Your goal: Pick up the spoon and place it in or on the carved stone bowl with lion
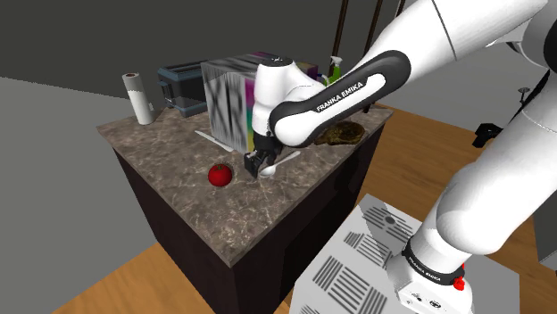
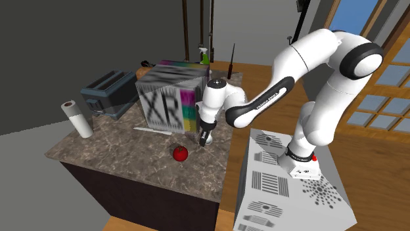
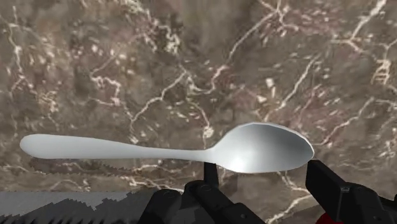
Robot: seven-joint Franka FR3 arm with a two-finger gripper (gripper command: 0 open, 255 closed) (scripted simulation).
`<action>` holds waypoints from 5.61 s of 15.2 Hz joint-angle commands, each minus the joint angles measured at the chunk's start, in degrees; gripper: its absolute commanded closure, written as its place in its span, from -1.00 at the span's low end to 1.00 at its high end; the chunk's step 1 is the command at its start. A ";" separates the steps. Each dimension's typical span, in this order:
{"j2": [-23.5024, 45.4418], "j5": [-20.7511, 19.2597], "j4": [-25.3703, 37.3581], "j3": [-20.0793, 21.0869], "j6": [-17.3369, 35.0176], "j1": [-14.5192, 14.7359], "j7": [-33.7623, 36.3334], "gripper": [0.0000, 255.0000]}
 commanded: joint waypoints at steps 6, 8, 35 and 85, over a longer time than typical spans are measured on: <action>-3.18 1.76 2.76 -0.45 -5.75 0.31 -1.62 1.00; -3.95 2.13 3.63 -0.59 -7.35 0.37 -1.99 1.00; -15.96 4.15 4.31 -13.07 -19.42 -4.29 -20.52 1.00; -15.65 1.31 1.01 -28.28 -15.56 -11.56 -40.96 -1.00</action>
